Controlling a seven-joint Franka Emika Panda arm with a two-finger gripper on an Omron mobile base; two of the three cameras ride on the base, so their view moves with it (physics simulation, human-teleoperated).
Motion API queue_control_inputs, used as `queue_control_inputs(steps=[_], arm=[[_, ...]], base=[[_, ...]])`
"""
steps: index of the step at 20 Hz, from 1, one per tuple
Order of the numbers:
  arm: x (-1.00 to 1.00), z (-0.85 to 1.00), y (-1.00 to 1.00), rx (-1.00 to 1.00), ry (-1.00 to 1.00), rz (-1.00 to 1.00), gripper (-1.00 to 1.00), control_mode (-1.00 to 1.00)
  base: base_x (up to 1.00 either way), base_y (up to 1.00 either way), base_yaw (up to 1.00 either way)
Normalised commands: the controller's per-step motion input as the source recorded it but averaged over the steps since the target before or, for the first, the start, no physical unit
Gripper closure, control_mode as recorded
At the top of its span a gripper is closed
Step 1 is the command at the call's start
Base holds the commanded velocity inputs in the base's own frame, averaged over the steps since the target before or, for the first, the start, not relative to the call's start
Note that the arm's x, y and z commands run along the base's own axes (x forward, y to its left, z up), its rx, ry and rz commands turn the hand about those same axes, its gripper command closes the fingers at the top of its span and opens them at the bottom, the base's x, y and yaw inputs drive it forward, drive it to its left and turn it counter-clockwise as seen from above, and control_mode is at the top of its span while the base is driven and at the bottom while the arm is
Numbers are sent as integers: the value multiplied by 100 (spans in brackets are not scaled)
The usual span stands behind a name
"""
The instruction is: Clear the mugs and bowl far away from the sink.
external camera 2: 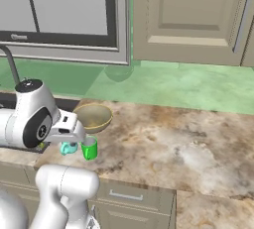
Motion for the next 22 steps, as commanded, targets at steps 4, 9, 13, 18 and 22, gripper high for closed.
queue_control_inputs(steps=[4,9,13,18,22], arm=[[8,-31,0,1,0,2,-100,-100],[5,-32,0,0,0,0,-100,-100],[13,-34,0,0,0,0,-100,-100],[4,-40,-3,0,0,0,-100,-100],[8,-40,-3,0,0,0,-100,-100]], base=[[0,0,0],[0,0,0],[0,0,0],[0,0,0],[0,0,0]])
